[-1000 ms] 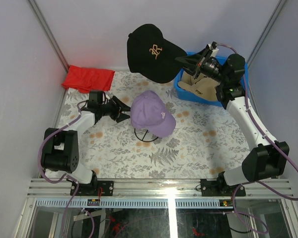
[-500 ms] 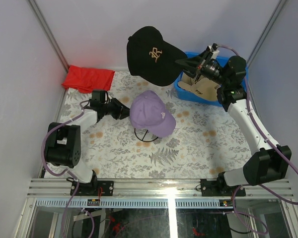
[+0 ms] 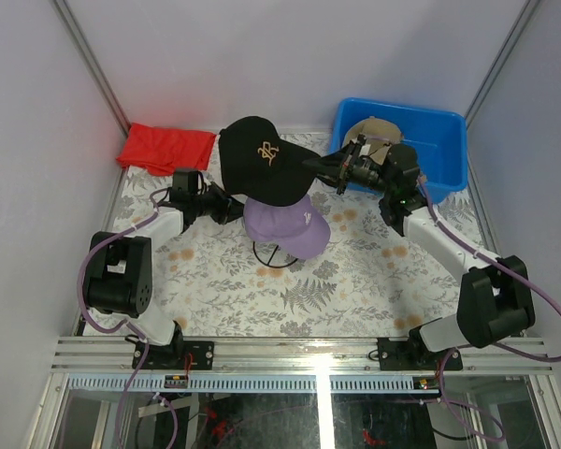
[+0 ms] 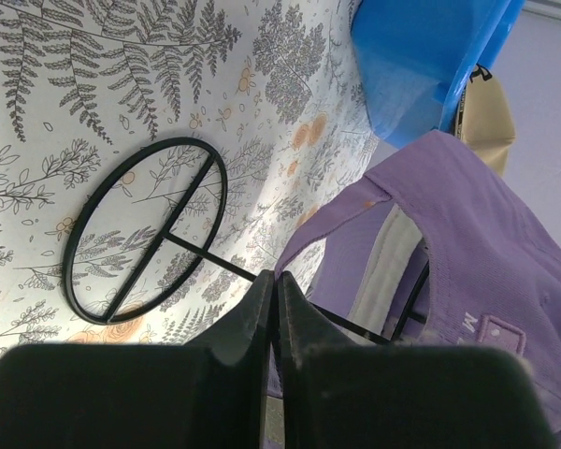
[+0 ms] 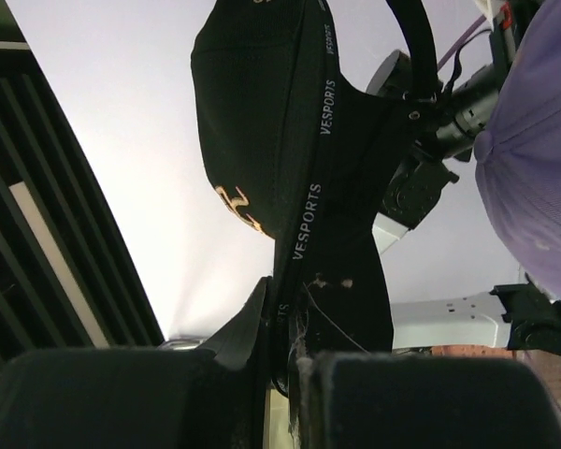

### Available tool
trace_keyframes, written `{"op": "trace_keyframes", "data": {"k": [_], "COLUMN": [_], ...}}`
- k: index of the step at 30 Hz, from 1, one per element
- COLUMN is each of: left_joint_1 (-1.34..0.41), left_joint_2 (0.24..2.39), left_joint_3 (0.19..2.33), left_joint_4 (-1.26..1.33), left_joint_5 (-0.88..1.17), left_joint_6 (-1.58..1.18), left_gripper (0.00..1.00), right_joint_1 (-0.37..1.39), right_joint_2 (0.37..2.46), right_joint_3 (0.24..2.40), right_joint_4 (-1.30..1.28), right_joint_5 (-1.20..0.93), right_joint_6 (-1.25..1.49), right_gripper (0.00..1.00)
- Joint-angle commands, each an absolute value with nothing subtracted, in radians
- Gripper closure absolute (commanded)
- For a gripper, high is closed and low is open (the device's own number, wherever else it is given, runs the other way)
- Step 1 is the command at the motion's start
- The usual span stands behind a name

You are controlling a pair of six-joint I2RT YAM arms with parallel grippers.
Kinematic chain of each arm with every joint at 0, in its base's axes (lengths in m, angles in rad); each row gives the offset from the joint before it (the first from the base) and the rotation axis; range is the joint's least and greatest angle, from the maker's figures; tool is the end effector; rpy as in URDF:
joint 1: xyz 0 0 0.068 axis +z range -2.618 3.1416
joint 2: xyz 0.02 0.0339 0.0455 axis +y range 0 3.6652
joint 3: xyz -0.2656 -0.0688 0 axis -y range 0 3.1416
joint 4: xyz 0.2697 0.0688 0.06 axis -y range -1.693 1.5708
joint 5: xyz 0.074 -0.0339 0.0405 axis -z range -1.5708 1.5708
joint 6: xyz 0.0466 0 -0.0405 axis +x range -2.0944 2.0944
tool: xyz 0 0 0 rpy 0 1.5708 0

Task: Stack the hats

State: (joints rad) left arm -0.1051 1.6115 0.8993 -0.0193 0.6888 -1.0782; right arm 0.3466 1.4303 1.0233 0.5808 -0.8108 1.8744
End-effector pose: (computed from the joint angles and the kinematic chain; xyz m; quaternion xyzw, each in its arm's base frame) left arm 0.3509 -0.0668 0.1746 -0.2803 0.8242 -0.4698 0.1464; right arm 0.3259 0.1536 0.3432 0.1907 0.6357 0.7432 0.0854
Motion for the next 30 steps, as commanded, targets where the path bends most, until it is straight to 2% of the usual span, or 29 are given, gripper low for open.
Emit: {"op": "trace_keyframes", "data": {"k": [1,5,14,25,30], "left_joint_1": [-0.107,-0.107,-0.106,-0.106,-0.107], "left_joint_2": [1.592,1.591,1.585,1.592,1.597], "left_joint_3": [0.892,0.888,0.877,0.858,0.847], "left_joint_4": [0.050,0.055,0.061,0.071,0.071], "left_joint_5": [0.699,0.703,0.707,0.709,0.707], "left_joint_6": [-1.090,-1.094,-1.097,-1.094,-1.088], "left_gripper": [1.00,1.00,1.00,1.00,1.00], "right_joint_1": [0.394,0.419,0.427,0.363,0.275], "right_joint_2": [1.443,1.528,1.526,1.369,1.273], "right_joint_3": [0.973,0.921,0.763,0.494,0.455], "right_joint_4": [0.887,1.071,1.082,1.010,0.840], "right_joint_5": [-0.737,-0.685,-0.654,-0.667,-0.735], "right_joint_6": [1.999,2.091,2.066,2.027,1.941], "right_gripper": [1.00,1.00,1.00,1.00,1.00]}}
